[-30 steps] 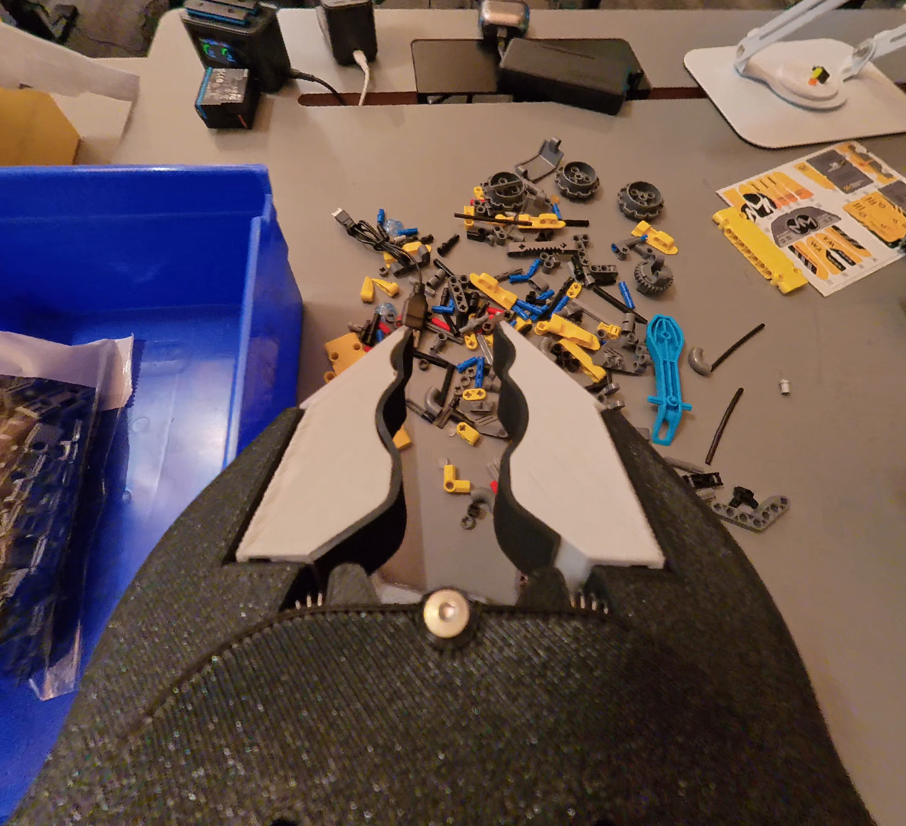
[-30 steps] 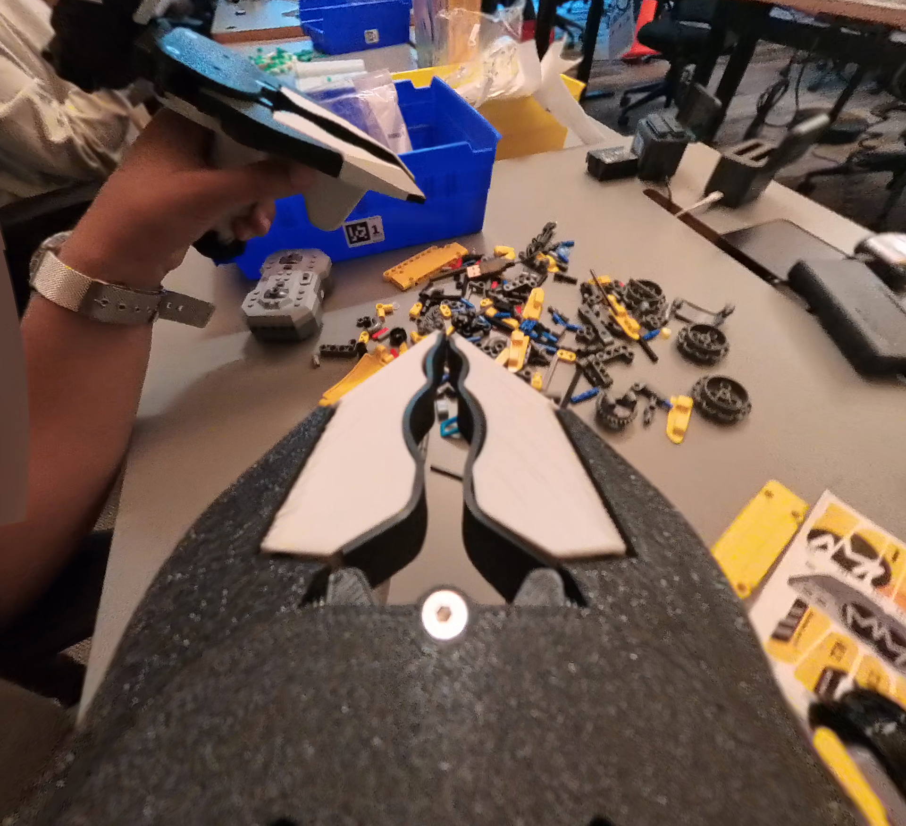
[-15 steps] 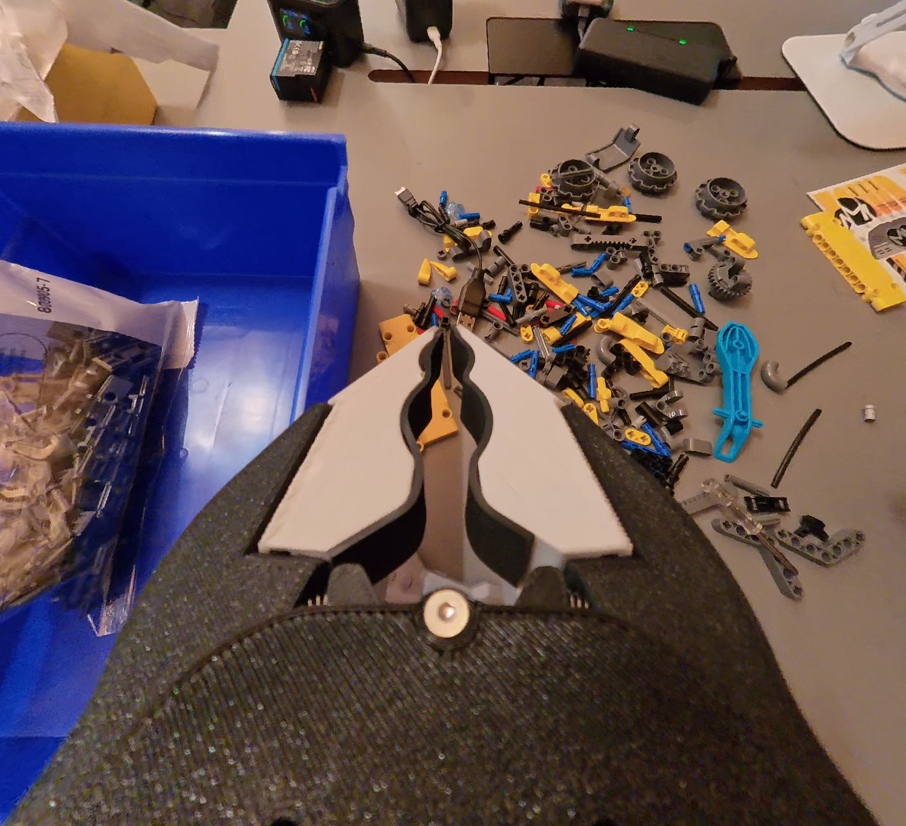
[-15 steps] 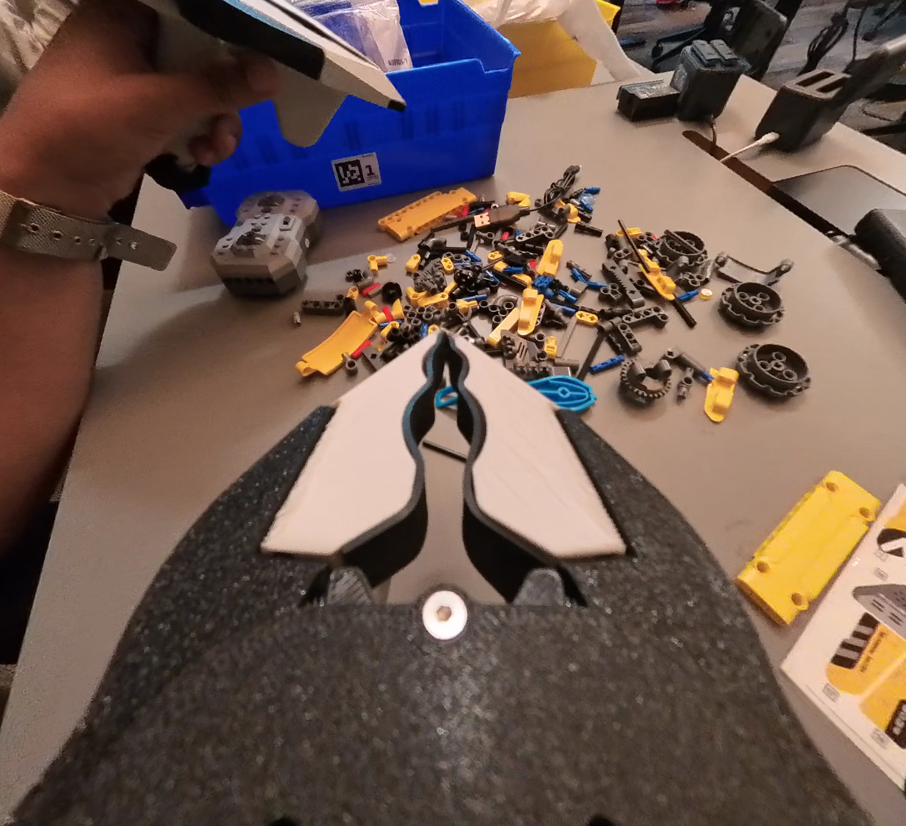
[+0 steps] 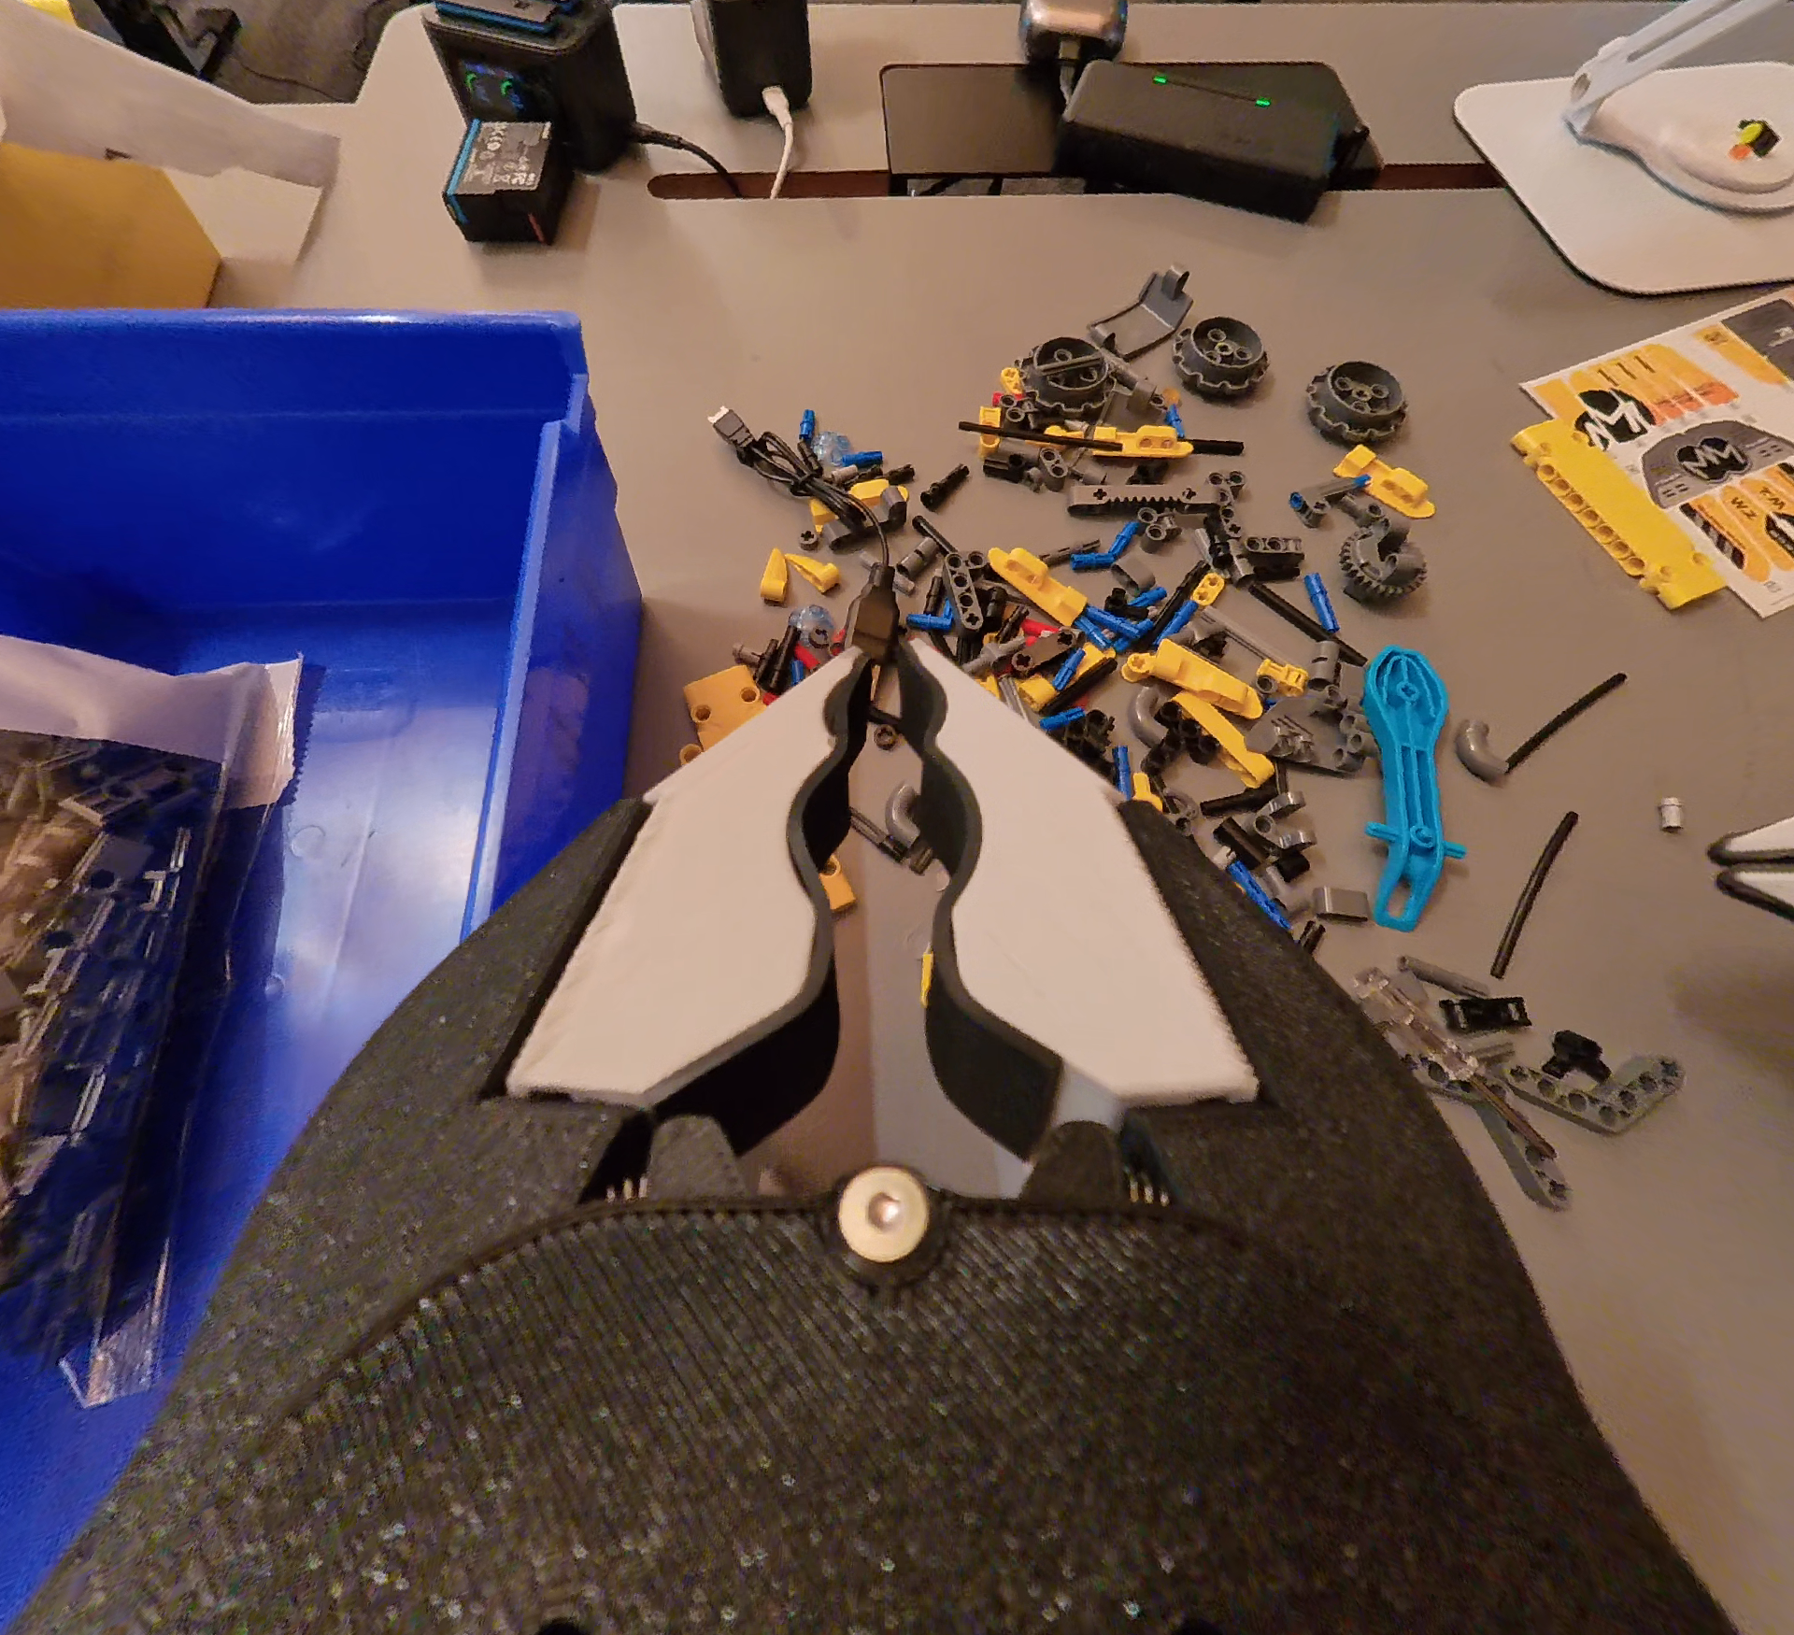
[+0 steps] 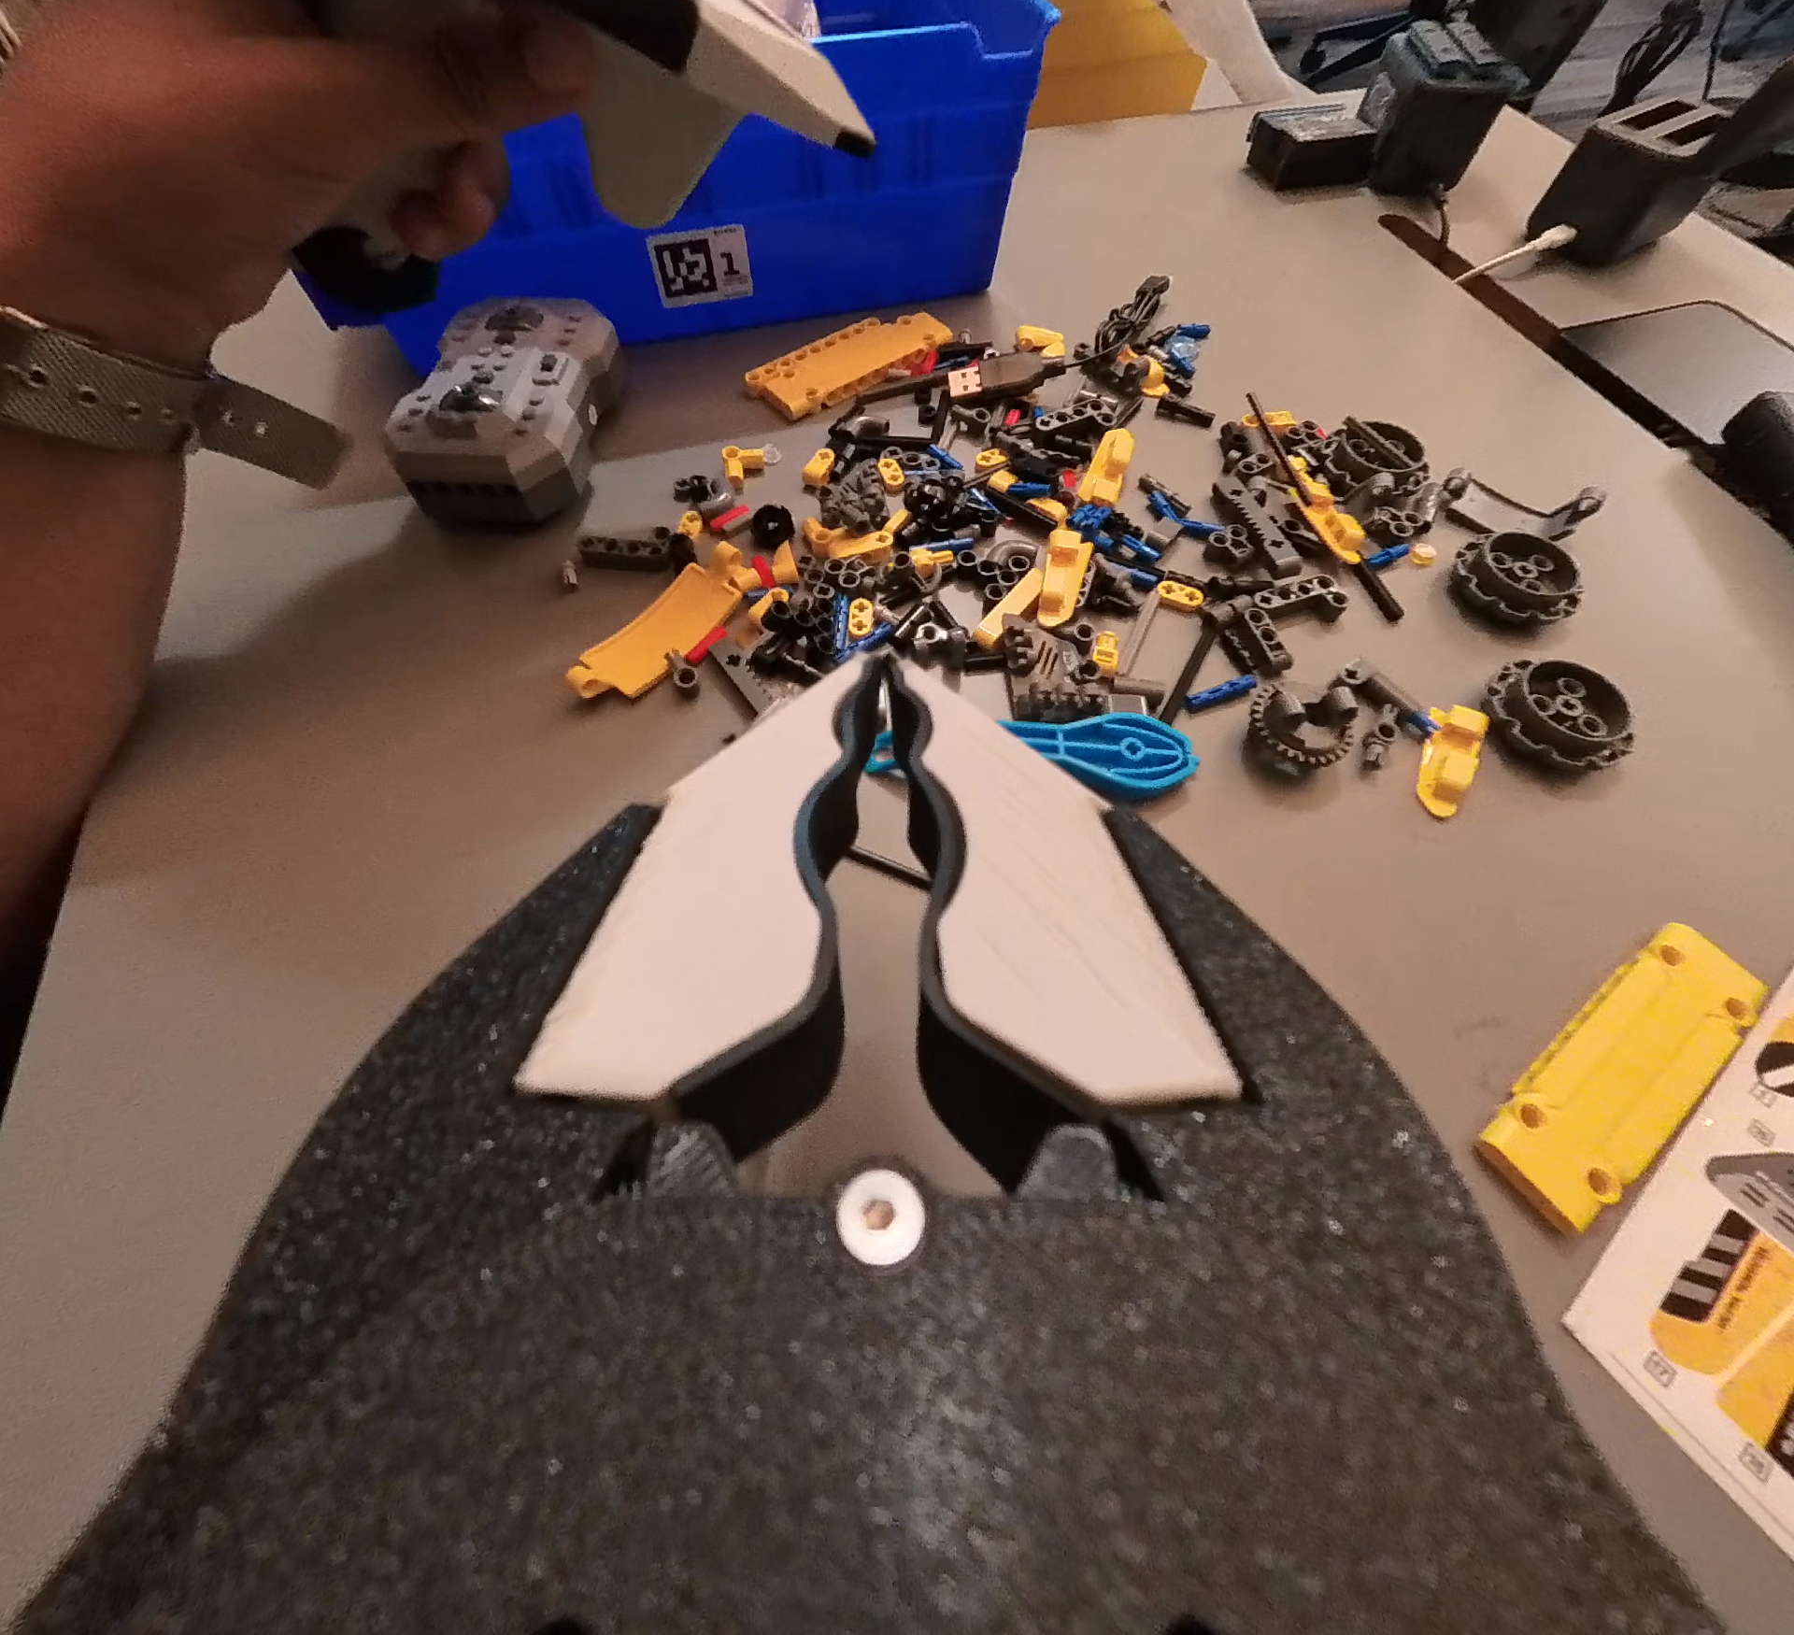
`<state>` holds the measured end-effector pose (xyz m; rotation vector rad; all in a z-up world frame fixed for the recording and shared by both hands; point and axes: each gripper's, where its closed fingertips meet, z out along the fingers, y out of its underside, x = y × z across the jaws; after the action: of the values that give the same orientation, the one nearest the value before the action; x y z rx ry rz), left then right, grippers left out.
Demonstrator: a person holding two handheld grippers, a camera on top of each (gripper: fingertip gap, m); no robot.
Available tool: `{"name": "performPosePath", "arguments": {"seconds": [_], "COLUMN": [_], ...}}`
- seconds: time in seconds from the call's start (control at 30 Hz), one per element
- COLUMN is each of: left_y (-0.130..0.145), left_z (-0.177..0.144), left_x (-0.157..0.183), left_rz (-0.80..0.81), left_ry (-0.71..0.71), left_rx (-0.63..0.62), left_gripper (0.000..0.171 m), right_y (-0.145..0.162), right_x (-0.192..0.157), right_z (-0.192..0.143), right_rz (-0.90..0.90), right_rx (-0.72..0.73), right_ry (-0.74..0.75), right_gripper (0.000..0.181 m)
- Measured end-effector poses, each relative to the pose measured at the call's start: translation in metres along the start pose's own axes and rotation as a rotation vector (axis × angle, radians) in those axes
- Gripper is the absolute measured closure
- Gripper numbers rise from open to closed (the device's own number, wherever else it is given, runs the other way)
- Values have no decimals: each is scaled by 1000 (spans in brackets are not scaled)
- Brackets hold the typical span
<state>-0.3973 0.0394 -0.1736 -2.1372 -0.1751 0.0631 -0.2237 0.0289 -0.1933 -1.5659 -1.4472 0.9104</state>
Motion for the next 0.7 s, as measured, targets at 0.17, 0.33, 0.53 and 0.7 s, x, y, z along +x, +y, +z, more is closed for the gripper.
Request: {"name": "performPosePath", "arguments": {"seconds": [0.17, 0.33, 0.53, 0.7], "left_y": [0, -3, -2, -4], "left_z": [1, -2, -4, -5], "left_x": [0, -1, -5, -6], "left_rz": [-10, -13, -17, -8], "left_ry": [15, 20, 1, -11], "left_rx": [10, 25, 25, 30], "left_gripper": [165, 165, 163, 163], "right_y": [5, 7, 10, 12], "right_x": [-5, -8, -13, -19], "right_z": [5, 8, 10, 10], "right_rz": [-9, -11, -20, -7], "right_rx": [-23, -27, -45, -56], "right_ry": [-11, -18, -32, -66], "right_gripper": [180, 178, 177, 178]}}
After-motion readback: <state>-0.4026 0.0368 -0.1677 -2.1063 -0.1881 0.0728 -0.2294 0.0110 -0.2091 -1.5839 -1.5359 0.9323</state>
